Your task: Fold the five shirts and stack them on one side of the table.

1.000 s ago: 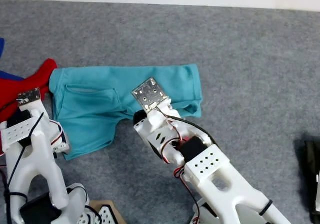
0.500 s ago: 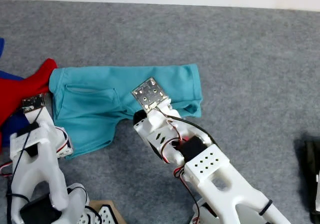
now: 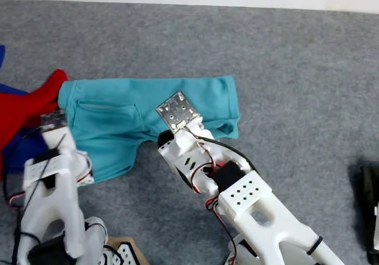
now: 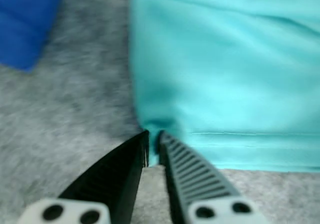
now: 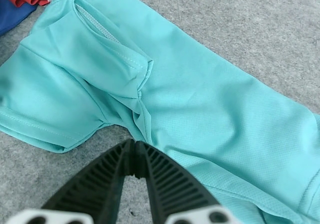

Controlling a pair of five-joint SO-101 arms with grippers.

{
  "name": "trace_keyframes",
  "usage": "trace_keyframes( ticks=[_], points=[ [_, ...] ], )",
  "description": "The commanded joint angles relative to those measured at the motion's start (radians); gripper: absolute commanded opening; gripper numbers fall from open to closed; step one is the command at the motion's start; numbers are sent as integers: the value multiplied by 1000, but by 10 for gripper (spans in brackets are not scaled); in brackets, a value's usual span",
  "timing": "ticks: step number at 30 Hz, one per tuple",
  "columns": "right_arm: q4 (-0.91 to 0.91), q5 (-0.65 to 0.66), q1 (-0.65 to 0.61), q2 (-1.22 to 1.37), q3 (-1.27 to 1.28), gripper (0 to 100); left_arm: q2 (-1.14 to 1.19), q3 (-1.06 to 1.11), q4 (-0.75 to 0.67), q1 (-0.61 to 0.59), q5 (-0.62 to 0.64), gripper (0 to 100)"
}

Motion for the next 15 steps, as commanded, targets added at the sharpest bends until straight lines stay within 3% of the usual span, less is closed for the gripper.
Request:
trace_keyframes(
  ticks=[1,6,10,15],
  points=[
    [4,9,-10,-28,-7,6,-7,-22,-6,54,-2,2],
    [4,9,-10,-28,-7,6,-7,-99,-3,108,0,5],
    [4,9,-8,-28,-7,6,-7,-245,91,114,17,5],
    [4,9,-8,-28,-7,6,2,-420,106,114,247,5]
  ],
)
